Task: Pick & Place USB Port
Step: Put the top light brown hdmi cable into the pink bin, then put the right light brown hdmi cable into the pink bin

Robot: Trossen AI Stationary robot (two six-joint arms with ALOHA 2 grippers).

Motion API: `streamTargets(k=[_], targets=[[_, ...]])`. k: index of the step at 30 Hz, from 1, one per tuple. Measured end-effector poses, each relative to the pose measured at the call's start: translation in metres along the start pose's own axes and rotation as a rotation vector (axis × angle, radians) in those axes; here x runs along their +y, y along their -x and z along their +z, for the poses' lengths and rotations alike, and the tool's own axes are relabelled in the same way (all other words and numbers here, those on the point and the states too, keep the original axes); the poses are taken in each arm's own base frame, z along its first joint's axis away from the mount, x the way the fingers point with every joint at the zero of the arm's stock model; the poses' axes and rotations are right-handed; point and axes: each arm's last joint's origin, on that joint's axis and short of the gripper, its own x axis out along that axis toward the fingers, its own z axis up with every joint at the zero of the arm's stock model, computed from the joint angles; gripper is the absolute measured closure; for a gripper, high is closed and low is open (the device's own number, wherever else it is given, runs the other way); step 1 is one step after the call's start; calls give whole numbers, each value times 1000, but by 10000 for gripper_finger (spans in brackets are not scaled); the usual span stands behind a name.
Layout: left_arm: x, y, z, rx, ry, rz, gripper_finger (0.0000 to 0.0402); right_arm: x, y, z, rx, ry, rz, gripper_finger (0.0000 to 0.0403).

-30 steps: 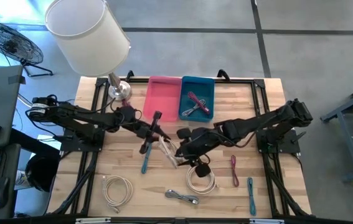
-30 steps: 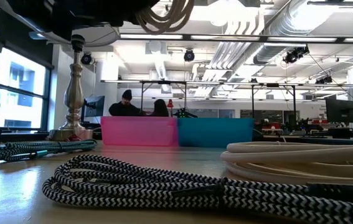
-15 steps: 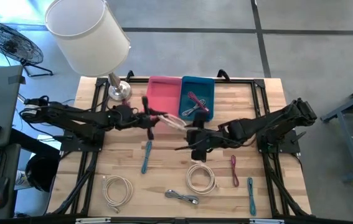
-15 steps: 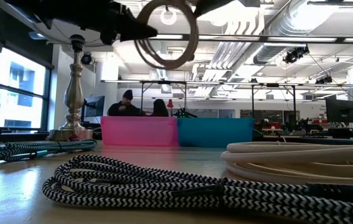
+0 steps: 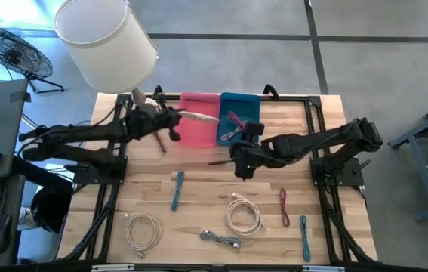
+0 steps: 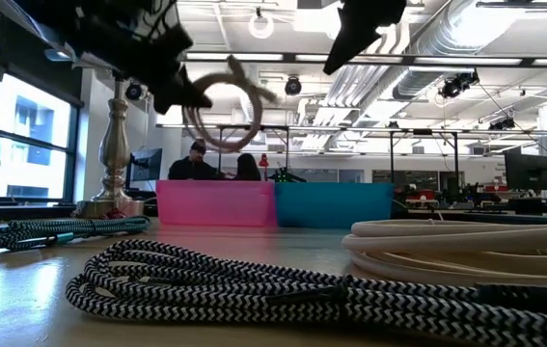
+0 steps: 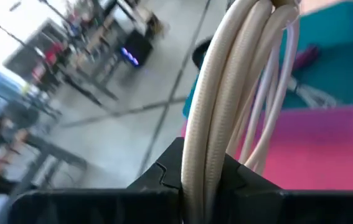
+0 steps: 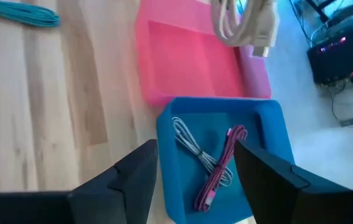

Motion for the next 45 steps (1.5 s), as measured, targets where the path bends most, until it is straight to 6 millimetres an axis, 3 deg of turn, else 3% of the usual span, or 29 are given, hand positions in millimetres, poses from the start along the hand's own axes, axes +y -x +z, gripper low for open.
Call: streamTargets(k=[6,15,23,33,38,45], targets=[[11,-14,-18,-8,26,-82,376,-5,-4,1,3,-22,25,199],[-2,-37,-41,75,115,-236,376,-4,-4,3,-11,-39,27,199],[2,-49,-34,214,221,-323,373,-4,-4,3,-12,-48,31,199],[5,-64,-31,309,219,-293,239,-1,-3,2,6,-57,121,199],[15,-63,-18,268,173,-275,223,-1,-3,-1,29,-43,121,199],[65,-35,44,119,161,-230,222,0,-3,-5,71,-73,162,199]])
